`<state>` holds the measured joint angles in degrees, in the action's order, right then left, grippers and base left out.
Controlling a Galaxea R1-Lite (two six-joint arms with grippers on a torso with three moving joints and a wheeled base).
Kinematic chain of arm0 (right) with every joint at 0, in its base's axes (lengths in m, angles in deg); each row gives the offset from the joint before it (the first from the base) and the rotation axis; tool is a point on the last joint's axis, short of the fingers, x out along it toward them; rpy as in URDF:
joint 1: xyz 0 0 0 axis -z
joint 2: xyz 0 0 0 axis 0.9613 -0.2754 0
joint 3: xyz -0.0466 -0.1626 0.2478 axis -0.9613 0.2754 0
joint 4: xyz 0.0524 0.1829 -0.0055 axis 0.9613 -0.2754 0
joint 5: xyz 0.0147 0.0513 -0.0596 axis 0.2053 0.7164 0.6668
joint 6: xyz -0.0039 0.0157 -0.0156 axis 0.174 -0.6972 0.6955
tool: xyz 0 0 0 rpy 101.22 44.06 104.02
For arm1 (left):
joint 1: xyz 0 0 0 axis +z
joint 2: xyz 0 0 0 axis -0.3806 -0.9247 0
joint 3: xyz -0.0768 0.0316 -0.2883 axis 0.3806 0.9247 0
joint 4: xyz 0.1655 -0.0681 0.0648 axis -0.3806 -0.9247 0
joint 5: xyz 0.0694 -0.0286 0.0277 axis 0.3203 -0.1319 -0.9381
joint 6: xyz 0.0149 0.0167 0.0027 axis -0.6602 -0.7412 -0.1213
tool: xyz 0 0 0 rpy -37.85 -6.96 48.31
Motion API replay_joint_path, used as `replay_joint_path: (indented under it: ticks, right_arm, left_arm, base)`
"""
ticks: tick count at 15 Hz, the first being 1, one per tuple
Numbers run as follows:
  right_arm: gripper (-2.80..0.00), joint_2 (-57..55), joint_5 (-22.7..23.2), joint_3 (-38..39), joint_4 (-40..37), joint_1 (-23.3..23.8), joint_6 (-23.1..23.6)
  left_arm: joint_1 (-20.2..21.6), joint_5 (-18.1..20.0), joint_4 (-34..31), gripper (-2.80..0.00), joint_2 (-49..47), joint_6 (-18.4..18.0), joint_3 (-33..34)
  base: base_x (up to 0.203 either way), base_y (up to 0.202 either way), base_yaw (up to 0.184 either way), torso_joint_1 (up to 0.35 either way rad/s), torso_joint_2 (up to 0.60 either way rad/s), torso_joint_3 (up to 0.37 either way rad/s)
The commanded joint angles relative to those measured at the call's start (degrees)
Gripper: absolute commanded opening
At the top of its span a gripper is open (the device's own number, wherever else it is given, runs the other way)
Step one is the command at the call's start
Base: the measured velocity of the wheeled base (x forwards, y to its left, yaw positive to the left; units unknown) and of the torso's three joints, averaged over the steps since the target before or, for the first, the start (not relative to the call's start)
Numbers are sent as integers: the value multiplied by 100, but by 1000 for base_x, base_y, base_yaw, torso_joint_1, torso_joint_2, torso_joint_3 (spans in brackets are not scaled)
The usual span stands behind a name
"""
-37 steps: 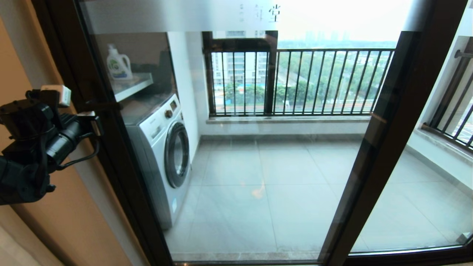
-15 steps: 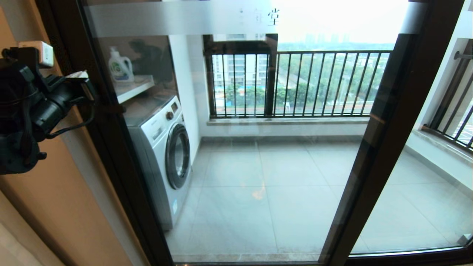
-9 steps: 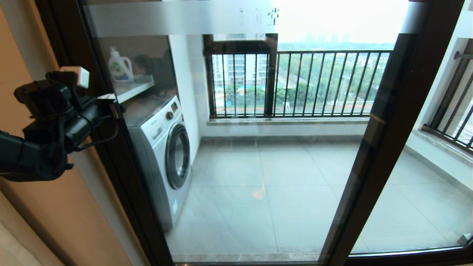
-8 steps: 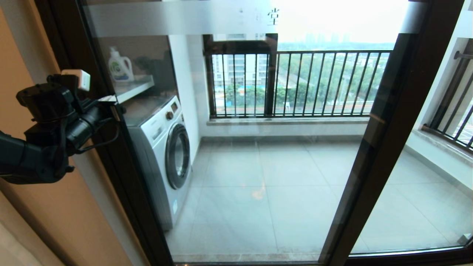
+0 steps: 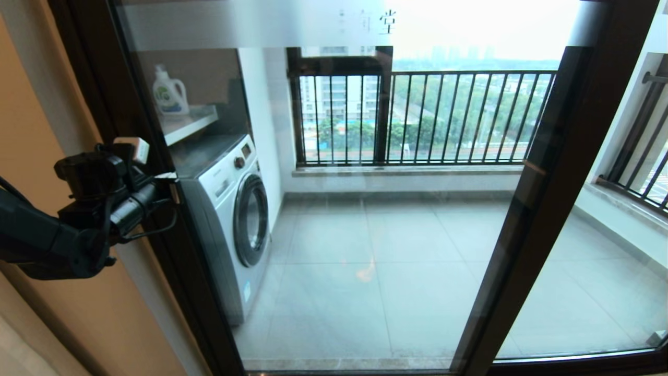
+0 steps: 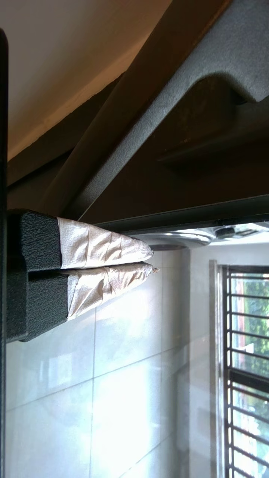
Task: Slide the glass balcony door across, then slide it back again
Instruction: Open the slid door
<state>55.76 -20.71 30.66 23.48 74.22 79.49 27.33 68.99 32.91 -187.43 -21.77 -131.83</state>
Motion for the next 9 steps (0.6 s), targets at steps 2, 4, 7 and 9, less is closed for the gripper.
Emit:
replay_joint_path:
  ticks: [2, 4, 7, 9]
  right_arm:
    - [-280, 1, 0, 18, 2, -3, 3]
    - [-280, -7, 0, 18, 2, -3, 3]
    - [-280, -7, 0, 18, 2, -3, 3]
    - [-280, -3, 0, 18, 2, -3, 3]
  left_arm:
    - [65, -10, 417, -280, -308, -21, 16]
    - [108, -26, 862, -280, -390, -124, 6]
    - [230, -21, 876, -280, -381, -156, -37]
    - [403, -6, 876, -280, -390, -156, -43]
  base:
    - [0, 0, 0, 0, 0, 0]
    - [0, 0, 0, 0, 0, 0]
    - [0, 0, 0, 0, 0, 0]
    - [0, 0, 0, 0, 0, 0]
